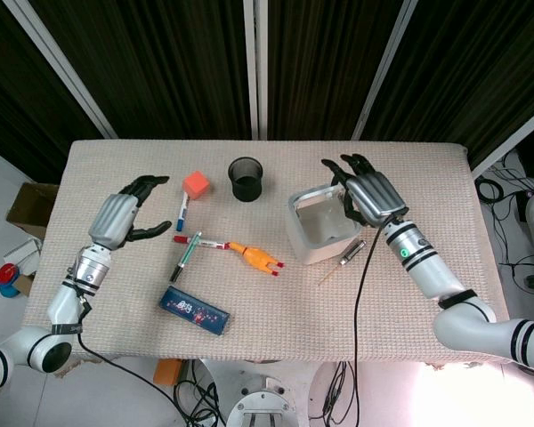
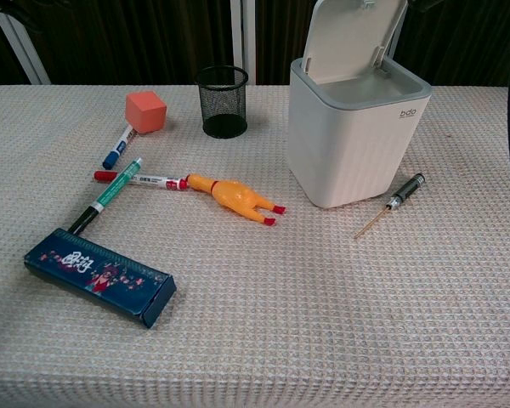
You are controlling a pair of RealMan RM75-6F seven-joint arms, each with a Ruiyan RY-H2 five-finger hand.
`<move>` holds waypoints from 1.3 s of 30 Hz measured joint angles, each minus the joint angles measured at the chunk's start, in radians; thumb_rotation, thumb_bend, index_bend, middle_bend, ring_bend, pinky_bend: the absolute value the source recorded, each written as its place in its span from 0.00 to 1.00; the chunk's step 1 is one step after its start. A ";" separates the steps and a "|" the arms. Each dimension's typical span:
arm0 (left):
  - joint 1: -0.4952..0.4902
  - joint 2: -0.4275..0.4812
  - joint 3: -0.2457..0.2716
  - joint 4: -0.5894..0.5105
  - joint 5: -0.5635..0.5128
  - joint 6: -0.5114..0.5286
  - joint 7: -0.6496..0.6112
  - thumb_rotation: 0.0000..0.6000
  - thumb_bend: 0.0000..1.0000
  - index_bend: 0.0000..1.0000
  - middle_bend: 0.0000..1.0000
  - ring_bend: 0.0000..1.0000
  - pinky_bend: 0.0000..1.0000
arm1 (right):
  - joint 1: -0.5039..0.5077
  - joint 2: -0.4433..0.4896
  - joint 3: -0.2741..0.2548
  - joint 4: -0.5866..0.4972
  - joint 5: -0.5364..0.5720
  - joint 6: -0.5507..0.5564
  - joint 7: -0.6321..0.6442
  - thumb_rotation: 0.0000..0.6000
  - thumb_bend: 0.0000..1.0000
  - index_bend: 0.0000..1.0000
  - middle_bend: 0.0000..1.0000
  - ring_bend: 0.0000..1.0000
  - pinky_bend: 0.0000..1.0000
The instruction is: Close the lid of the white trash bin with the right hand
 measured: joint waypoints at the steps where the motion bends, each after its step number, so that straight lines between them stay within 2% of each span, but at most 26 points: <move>1: 0.000 -0.003 0.003 -0.001 0.001 -0.001 0.004 0.07 0.07 0.13 0.16 0.10 0.23 | -0.009 0.002 -0.006 -0.005 -0.016 0.008 0.005 1.00 1.00 0.00 0.32 0.00 0.00; 8: 0.000 -0.014 0.012 0.002 0.004 -0.003 0.026 0.07 0.07 0.13 0.16 0.10 0.23 | -0.078 -0.005 -0.064 -0.017 -0.151 0.066 0.072 1.00 1.00 0.00 0.26 0.00 0.00; 13: 0.005 -0.016 0.016 0.004 0.004 0.001 0.028 0.07 0.07 0.13 0.16 0.10 0.23 | -0.108 -0.021 -0.094 -0.011 -0.206 0.092 0.092 1.00 1.00 0.00 0.26 0.00 0.00; 39: 0.011 -0.039 0.027 0.043 0.016 -0.001 0.008 0.07 0.07 0.13 0.16 0.10 0.23 | -0.132 -0.091 -0.131 0.041 -0.217 0.076 0.043 1.00 1.00 0.00 0.25 0.00 0.00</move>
